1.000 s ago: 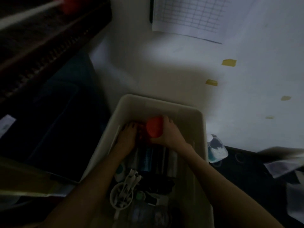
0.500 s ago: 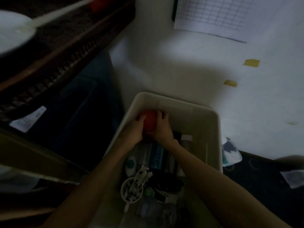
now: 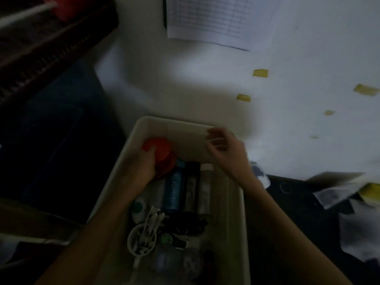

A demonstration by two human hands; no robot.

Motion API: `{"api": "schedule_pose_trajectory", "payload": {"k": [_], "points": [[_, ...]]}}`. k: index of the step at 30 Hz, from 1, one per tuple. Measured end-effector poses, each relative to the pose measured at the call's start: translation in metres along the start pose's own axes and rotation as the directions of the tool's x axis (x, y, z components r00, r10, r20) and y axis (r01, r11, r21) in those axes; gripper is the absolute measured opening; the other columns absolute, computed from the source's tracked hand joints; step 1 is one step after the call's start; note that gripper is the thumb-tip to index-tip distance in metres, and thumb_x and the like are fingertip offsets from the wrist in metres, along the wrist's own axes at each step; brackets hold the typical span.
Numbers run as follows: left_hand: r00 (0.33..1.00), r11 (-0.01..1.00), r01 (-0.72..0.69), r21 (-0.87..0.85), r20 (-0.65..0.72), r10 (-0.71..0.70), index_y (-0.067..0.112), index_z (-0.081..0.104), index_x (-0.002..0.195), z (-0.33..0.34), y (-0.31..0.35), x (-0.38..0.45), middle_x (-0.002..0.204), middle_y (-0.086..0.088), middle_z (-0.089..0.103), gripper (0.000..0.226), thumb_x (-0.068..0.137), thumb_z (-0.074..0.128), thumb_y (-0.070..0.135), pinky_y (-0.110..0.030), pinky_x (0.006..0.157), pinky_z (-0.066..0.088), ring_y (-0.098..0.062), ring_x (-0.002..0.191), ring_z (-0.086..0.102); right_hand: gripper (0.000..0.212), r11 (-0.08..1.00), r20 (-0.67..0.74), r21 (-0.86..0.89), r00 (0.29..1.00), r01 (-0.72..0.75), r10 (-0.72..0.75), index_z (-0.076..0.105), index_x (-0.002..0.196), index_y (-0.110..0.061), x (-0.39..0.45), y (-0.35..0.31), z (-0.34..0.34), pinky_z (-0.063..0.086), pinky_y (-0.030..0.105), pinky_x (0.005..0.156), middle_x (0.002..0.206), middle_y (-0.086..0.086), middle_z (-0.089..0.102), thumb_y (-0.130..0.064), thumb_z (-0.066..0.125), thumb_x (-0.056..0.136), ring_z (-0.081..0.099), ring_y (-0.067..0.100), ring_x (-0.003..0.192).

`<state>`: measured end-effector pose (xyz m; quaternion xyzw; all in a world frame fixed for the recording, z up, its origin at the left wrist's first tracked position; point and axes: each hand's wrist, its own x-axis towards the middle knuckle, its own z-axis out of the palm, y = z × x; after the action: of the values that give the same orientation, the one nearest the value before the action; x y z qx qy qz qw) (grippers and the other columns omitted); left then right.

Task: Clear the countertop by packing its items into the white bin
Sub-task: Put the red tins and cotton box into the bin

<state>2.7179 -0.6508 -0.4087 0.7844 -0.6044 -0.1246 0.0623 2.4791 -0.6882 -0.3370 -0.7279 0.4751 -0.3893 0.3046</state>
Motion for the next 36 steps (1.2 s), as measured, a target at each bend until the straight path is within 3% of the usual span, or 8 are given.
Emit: {"api": "schedule_pose_trajectory", "payload": {"k": [5,9,15,20,24,30,32,36], "points": [[0.918,0.936,-0.312,-0.162,-0.306,0.253,0.014,0.061,0.113,-0.032,0.061,-0.031,0.107,-0.008,0.064,0.030,0.088,0.064,0.031,-0.039,0.082,0.051,-0.027,0.096,0.061,0.020,0.975,-0.251,-0.111,0.955,-0.192,0.160,0.059,0.111,-0.018,-0.031,0.056,-0.086,0.057,0.018,0.072,0.098,-0.012,0.067,-0.021,0.065,0.092,0.066,0.000,0.084],[0.891,0.793,-0.452,-0.410,-0.254,0.376,0.022,0.064,0.100,-0.041,0.133,-0.049,0.083,0.007,0.065,0.014,0.087,0.067,0.028,-0.027,0.066,0.051,-0.009,0.071,0.060,0.062,0.816,-0.150,-0.302,0.870,-0.492,0.469,0.050,0.128,-0.010,-0.053,0.144,-0.103,0.054,0.034,0.080,0.121,0.010,0.058,-0.031,0.080,0.078,0.064,0.025,0.098],[0.910,0.744,-0.388,-0.544,-0.097,0.404,0.022,0.066,0.091,-0.014,0.206,-0.070,0.074,0.010,0.063,0.007,0.087,0.067,0.028,-0.023,0.064,0.053,-0.005,0.063,0.060,0.116,0.637,-0.034,-0.481,0.739,-0.602,0.673,0.024,0.149,-0.011,-0.055,0.211,-0.075,0.045,0.052,0.102,0.144,0.018,0.035,-0.047,0.089,0.060,0.045,0.040,0.127],[0.923,0.786,-0.344,-0.513,-0.032,0.383,0.029,0.063,0.090,0.005,0.227,-0.083,0.076,0.016,0.062,0.002,0.089,0.065,0.030,-0.018,0.064,0.051,0.004,0.064,0.057,0.097,0.598,-0.072,-0.527,0.732,-0.605,0.677,0.026,0.147,-0.009,-0.058,0.242,-0.067,0.047,0.051,0.100,0.140,0.016,0.041,-0.044,0.079,0.074,0.049,0.036,0.124],[0.937,0.801,-0.315,-0.509,-0.034,0.347,0.026,0.066,0.090,0.006,0.232,-0.086,0.075,0.014,0.063,0.004,0.088,0.066,0.030,-0.014,0.061,0.050,0.003,0.063,0.057,0.083,0.619,-0.038,-0.398,0.686,-0.677,0.727,0.053,0.113,-0.009,-0.063,0.278,-0.072,0.057,0.034,0.071,0.107,0.009,0.062,-0.072,0.063,0.060,0.065,0.023,0.087],[0.928,0.773,-0.290,-0.563,0.032,0.372,0.024,0.067,0.094,0.007,0.228,-0.083,0.081,0.012,0.065,0.011,0.085,0.070,0.029,-0.011,0.062,0.047,0.004,0.067,0.059,0.059,0.744,-0.108,-0.293,0.794,-0.600,0.598,0.061,0.082,-0.017,-0.084,0.219,-0.115,0.061,0.040,0.067,0.083,0.003,0.069,-0.073,0.066,0.063,0.066,0.017,0.071],[0.920,0.762,-0.301,-0.574,0.034,0.389,0.022,0.065,0.098,0.005,0.227,-0.079,0.087,0.008,0.066,0.018,0.083,0.073,0.026,-0.014,0.065,0.048,0.000,0.071,0.060,0.048,0.804,-0.117,-0.252,0.842,-0.539,0.527,0.059,0.091,-0.014,-0.091,0.187,-0.141,0.060,0.041,0.074,0.089,0.002,0.065,-0.053,0.078,0.071,0.063,0.016,0.079],[0.895,0.748,-0.366,-0.554,0.010,0.446,0.020,0.054,0.124,-0.008,0.229,-0.068,0.120,0.003,0.058,0.055,0.076,0.081,0.025,-0.008,0.066,0.042,-0.009,0.091,0.058,0.066,0.910,-0.083,-0.226,0.938,-0.347,0.336,0.059,0.122,-0.011,-0.088,0.135,-0.186,0.055,0.028,0.077,0.111,0.005,0.066,-0.039,0.085,0.069,0.064,0.018,0.093]]}}
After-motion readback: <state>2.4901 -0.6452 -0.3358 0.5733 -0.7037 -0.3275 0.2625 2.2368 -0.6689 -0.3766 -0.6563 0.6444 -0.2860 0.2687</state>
